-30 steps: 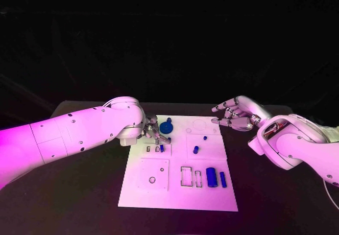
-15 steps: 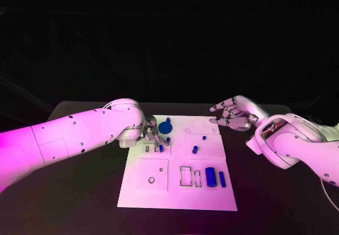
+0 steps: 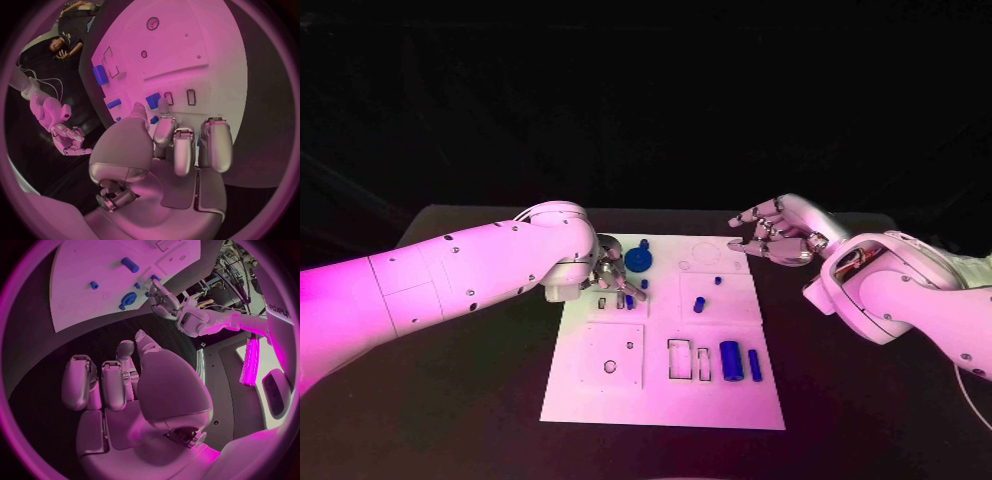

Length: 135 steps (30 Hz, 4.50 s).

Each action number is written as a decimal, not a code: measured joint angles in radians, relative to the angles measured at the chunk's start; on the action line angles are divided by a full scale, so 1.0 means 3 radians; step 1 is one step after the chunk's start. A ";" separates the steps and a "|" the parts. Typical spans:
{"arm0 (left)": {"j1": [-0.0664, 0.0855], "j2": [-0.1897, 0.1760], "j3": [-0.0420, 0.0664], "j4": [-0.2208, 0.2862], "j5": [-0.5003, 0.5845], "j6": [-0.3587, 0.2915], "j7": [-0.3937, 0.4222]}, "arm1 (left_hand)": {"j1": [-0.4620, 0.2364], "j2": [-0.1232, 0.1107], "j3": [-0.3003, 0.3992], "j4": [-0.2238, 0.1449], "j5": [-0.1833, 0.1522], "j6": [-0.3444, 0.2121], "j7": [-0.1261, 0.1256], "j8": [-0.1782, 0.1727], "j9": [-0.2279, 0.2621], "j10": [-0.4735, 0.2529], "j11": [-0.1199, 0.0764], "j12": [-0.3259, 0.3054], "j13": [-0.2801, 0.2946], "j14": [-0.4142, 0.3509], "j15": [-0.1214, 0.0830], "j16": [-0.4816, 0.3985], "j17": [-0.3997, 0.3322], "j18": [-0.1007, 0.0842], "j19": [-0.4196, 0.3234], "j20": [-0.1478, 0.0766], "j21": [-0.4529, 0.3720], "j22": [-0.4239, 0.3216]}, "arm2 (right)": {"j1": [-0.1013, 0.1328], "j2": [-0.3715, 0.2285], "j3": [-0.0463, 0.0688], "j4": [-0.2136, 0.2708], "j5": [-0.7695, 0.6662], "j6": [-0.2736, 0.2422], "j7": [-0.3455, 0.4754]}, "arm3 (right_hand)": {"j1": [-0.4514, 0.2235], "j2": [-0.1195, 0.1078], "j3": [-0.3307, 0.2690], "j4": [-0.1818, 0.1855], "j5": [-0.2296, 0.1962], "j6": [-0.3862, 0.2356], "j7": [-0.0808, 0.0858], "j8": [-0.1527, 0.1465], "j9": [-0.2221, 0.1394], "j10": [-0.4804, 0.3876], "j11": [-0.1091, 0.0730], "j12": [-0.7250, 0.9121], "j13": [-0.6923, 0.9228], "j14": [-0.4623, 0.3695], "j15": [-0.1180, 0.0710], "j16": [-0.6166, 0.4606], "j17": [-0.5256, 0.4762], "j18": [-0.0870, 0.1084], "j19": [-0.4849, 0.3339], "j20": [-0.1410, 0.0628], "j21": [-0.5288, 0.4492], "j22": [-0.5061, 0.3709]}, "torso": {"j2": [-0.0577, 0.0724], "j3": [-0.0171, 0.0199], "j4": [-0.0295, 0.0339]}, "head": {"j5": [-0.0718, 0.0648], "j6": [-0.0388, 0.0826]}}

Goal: Assemble the parts on the task board

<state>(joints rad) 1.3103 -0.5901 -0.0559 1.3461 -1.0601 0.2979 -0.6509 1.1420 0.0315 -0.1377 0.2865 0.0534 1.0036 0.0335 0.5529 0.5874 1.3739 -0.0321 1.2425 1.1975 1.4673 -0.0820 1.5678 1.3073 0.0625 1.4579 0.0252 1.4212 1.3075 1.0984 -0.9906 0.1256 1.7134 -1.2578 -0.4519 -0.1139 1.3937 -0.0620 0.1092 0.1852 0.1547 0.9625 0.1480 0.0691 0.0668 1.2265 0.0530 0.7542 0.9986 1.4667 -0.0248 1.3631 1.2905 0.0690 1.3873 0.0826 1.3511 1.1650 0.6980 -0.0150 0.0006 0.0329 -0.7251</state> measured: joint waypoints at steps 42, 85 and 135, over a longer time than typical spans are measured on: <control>-0.0020 -0.0038 0.0002 0.0050 0.0115 -0.0016 0.0004 | 0.0743 -0.0441 0.1704 0.0121 0.0226 -0.0210 0.0018 -0.0039 0.0288 -0.0057 0.0023 -0.0122 -0.0034 0.0002 -0.0024 0.0000 0.0002 0.0000 -0.0025 0.0001 -0.0013 0.0000 | -0.0003 0.0038 -0.0001 -0.0043 -0.0001 0.0052 -0.0008 | 0.0000 0.0000 0.0009 0.0009 0.0000 0.0000 0.0000 0.0000 0.0000 -0.0011 0.0012 0.0000 -0.0011 0.0000 0.0000 -0.0018 -0.0004 0.0000 0.0000 0.0000 0.0000 -0.0009 | 0.0004 0.0002 0.0001 | -0.0010 -0.0028; -0.0261 -0.0439 0.0019 0.0577 -0.0394 -0.1025 0.0033 | 0.0476 -0.0567 0.2108 -0.0056 0.0186 -0.0206 0.0029 0.0001 0.0393 -0.0017 0.0006 -0.0115 -0.0066 0.0001 -0.0024 0.0000 0.0000 0.0000 -0.0025 0.0000 -0.0013 -0.0001 | -0.0012 0.0041 -0.0003 -0.0081 0.0003 0.0069 -0.0032 | -0.0026 0.0026 -0.0005 0.0060 0.0039 0.0000 0.0000 0.0000 0.0000 -0.0011 0.0012 -0.0013 -0.0026 0.0000 0.0000 -0.0018 -0.0004 0.0000 0.0000 0.0000 -0.0014 -0.0020 | 0.0008 0.0006 0.0014 | 0.0028 -0.0059; -0.0248 -0.0335 0.0030 0.0435 -0.0466 -0.0672 0.0014 | -0.0068 -0.0582 0.2236 -0.0233 0.0141 -0.0076 -0.0031 0.0074 0.0465 0.0020 -0.0031 -0.0049 -0.0004 0.0001 -0.0024 0.0000 0.0002 0.0000 0.0012 -0.0012 0.0055 -0.0001 | -0.0016 0.0054 -0.0003 -0.0084 0.0034 0.0094 -0.0030 | -0.0057 0.0031 -0.0004 0.0078 0.0038 0.0010 -0.0010 0.0000 0.0000 -0.0011 0.0012 -0.0013 -0.0029 0.0000 0.0000 -0.0018 -0.0003 0.0000 0.0000 0.0000 -0.0027 -0.0033 | 0.0007 0.0009 0.0010 | 0.0049 -0.0096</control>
<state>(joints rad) 1.2360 -0.6905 -0.0468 1.4766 -1.1999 0.0961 -0.6468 1.1215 -0.1430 0.5332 0.2166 0.0958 0.9810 0.0242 0.5750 0.7268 1.3799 -0.0415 1.2279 1.1963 1.4676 -0.0892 1.5678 1.3079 0.0624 1.4616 0.0215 1.4378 1.3073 1.0936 -0.9745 0.1247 1.6881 -1.2477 -0.4237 -0.1228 1.3765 -0.0528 0.1079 0.2086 0.1662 0.9654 0.1450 0.0691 0.0668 1.2232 0.0566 0.7503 0.9899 1.4667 -0.0248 1.3577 1.2895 0.0690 1.3874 0.0826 1.3431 1.1552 0.7002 -0.0122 0.0036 0.0476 -0.7538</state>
